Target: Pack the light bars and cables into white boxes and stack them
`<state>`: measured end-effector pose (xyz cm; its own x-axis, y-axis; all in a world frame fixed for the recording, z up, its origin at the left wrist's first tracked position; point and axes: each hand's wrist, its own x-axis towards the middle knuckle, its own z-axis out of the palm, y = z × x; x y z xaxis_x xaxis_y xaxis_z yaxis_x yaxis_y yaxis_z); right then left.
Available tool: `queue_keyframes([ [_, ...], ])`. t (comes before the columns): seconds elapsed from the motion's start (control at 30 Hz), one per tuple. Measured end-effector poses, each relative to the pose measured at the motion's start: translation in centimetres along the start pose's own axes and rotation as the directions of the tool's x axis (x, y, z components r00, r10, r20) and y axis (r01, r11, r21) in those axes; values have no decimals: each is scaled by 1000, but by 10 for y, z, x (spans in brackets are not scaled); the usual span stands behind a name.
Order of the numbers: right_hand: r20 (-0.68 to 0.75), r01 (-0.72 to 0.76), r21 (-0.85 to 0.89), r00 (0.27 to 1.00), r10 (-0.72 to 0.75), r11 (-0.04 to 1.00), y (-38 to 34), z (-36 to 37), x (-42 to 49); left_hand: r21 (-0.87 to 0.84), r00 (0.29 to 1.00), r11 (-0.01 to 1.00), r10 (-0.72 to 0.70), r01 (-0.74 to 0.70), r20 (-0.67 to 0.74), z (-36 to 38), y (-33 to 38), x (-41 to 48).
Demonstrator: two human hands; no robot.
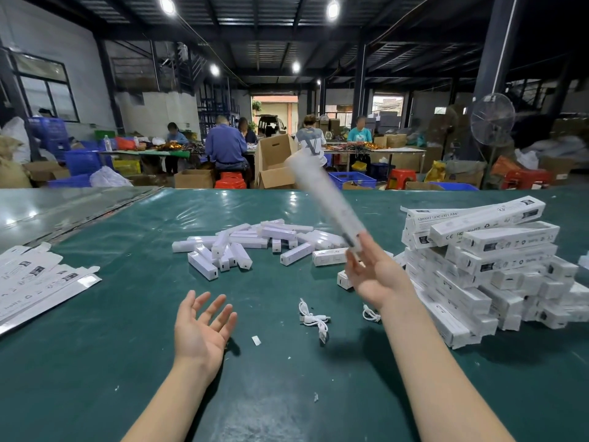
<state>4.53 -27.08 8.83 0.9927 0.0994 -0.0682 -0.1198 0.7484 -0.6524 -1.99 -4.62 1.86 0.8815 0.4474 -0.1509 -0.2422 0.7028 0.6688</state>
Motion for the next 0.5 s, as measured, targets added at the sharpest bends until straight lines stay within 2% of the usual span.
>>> queue_keyframes([
  [0.03, -10, -3, 268, 1000, 6, 963, -5, 6, -1, -1, 1000, 1000, -11, 11, 10, 0, 0, 1],
  [0.07, -8, 9, 461, 1000, -6, 887, -12, 10, -3, 0, 1000, 1000, -17, 17, 18, 0, 0, 2],
  [0.17, -31, 69, 745, 997, -69, 664, -33, 17, -2, 29, 999, 1000, -7, 6, 35, 0, -2, 2],
  [0.27, -108, 132, 844, 991, -76, 521, -54, 13, 2, 62, 999, 998, 16, -19, 50, 1, -5, 3],
  [0.5, -143, 157, 830, 987, -69, 535, -79, 12, 11, 106, 998, 994, 16, -22, 58, 2, -5, 2],
])
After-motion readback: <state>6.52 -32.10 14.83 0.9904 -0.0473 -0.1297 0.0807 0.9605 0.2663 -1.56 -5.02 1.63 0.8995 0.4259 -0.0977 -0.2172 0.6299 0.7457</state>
